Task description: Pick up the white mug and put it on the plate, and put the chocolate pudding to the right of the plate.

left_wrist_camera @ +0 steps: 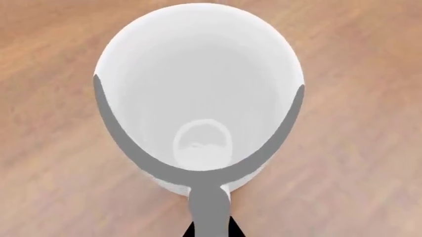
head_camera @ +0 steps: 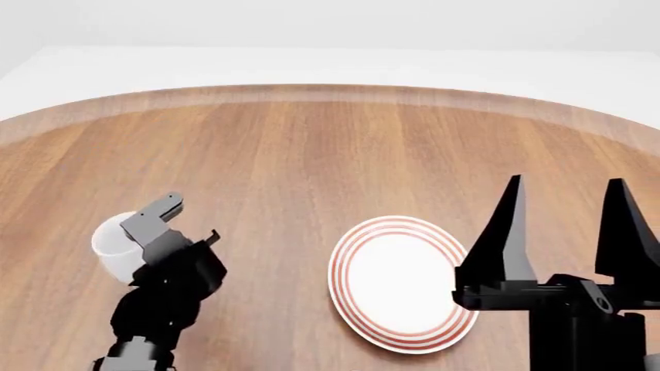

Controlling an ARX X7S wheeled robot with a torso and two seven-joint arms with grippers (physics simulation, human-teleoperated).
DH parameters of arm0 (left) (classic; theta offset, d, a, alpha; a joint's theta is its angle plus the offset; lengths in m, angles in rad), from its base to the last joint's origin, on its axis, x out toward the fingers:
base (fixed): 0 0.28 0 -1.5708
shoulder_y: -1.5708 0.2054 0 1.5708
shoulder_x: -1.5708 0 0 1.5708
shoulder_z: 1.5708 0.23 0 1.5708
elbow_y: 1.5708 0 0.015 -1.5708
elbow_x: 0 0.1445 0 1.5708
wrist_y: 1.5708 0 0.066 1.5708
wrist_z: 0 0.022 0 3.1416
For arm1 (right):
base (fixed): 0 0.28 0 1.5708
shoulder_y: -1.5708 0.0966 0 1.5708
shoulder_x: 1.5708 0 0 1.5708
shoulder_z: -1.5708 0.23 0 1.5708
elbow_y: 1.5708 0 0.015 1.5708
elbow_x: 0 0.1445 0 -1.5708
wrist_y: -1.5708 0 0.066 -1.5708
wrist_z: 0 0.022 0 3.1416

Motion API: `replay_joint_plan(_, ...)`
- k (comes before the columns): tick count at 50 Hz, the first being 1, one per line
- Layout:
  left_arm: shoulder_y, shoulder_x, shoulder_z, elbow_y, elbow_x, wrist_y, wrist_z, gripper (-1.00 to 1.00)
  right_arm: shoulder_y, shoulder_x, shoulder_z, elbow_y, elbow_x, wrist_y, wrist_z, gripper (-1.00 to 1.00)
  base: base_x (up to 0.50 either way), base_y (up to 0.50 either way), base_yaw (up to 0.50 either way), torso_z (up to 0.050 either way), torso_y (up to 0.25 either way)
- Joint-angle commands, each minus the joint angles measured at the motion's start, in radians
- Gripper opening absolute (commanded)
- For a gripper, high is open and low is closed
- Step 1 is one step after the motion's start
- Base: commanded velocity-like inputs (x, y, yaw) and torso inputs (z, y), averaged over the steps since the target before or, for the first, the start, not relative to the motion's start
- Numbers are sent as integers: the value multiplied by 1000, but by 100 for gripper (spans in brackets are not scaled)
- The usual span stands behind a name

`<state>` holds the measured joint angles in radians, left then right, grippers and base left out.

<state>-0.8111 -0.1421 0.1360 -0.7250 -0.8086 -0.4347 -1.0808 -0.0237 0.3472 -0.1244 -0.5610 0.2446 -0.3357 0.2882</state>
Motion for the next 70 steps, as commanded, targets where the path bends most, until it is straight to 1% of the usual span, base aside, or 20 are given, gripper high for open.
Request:
replay_joint_plan(1, -11, -34, 73, 179, 34, -101, 41, -100, 0, -13, 20, -6, -17, 6, -20, 100, 0, 0, 0, 0, 0)
replay_joint_plan(3, -22, -53, 119, 240, 44, -128, 85, -100, -1, -13, 20, -2, -16, 3, -20, 100, 0, 0, 0, 0, 0)
replay_joint_plan(6, -61, -109, 264, 417, 78, -233, 171, -100, -1, -11, 20, -9, -16, 8, -17, 100, 0, 0, 0, 0, 0)
replay_joint_plan(11, -116, -171, 368, 645, 36, -361, 270, -100, 1, -9, 19, -11, -17, 11, -15, 100, 0, 0, 0, 0, 0)
replay_joint_plan(13, -159, -206, 448, 767, -4, -430, 385, -100, 1, -7, 21, -20, -16, 16, -12, 100, 0, 0, 0, 0, 0)
replay_joint_plan(14, -165, -211, 460, 786, -14, -443, 401, -100, 2, -7, 21, -18, -14, 15, -12, 100, 0, 0, 0, 0, 0)
replay_joint_plan(15, -180, -217, 478, 815, -60, -478, 464, -100, 2, -6, 21, -21, -15, 16, -11, 100, 0, 0, 0, 0, 0)
replay_joint_plan(16, -184, -220, 487, 823, -63, -481, 479, -100, 2, -6, 21, -21, -15, 16, -10, 100, 0, 0, 0, 0, 0)
replay_joint_plan(17, -206, -231, 527, 846, -66, -495, 538, -100, 2, -7, 20, -20, -15, 15, -10, 100, 0, 0, 0, 0, 0)
replay_joint_plan(19, -225, -235, 522, 847, -108, -497, 613, -100, 2, -5, 19, -26, -16, 18, -9, 100, 0, 0, 0, 0, 0)
replay_joint_plan(30, -370, -236, 583, 756, -162, -580, 824, -100, 6, -1, 21, -29, -14, 17, -4, 100, 0, 0, 0, 0, 0)
replay_joint_plan(31, -386, -228, 560, 726, -182, -584, 833, -100, 7, 0, 21, -31, -13, 19, -3, 100, 0, 0, 0, 0, 0)
replay_joint_plan(40, -497, -196, 609, 593, -185, -603, 1003, -100, 9, 4, 23, -32, -8, 17, 0, 100, 0, 0, 0, 0, 0)
replay_joint_plan(43, -537, -179, 633, 520, -178, -600, 1087, -100, 8, 6, 25, -37, -9, 20, 2, 100, 0, 0, 0, 0, 0)
replay_joint_plan(45, -546, -175, 637, 504, -178, -601, 1101, -100, 8, 7, 24, -36, -9, 20, 3, 100, 0, 0, 0, 0, 0)
replay_joint_plan(46, -565, -166, 651, 478, -179, -598, 1156, -100, 10, 6, 25, -30, -9, 16, 2, 100, 0, 0, 0, 0, 0)
replay_joint_plan(51, -572, -117, 649, 366, -212, -607, 1230, -100, 7, 8, 25, -28, -9, 10, 3, 100, 0, 0, 0, 0, 0)
replay_joint_plan(56, -565, -76, 684, 311, -202, -597, 1280, -100, 9, 10, 27, -30, -7, 13, 6, 100, 0, 0, 0, 0, 0)
replay_joint_plan(58, -556, -56, 682, 283, -202, -604, 1255, -100, 10, 9, 25, -25, -7, 11, 5, 100, 0, 0, 0, 0, 0)
replay_joint_plan(70, -470, 30, 748, 166, -157, -513, 1333, -100, 10, 12, 21, -30, -8, 16, 10, 100, 0, 0, 0, 0, 0)
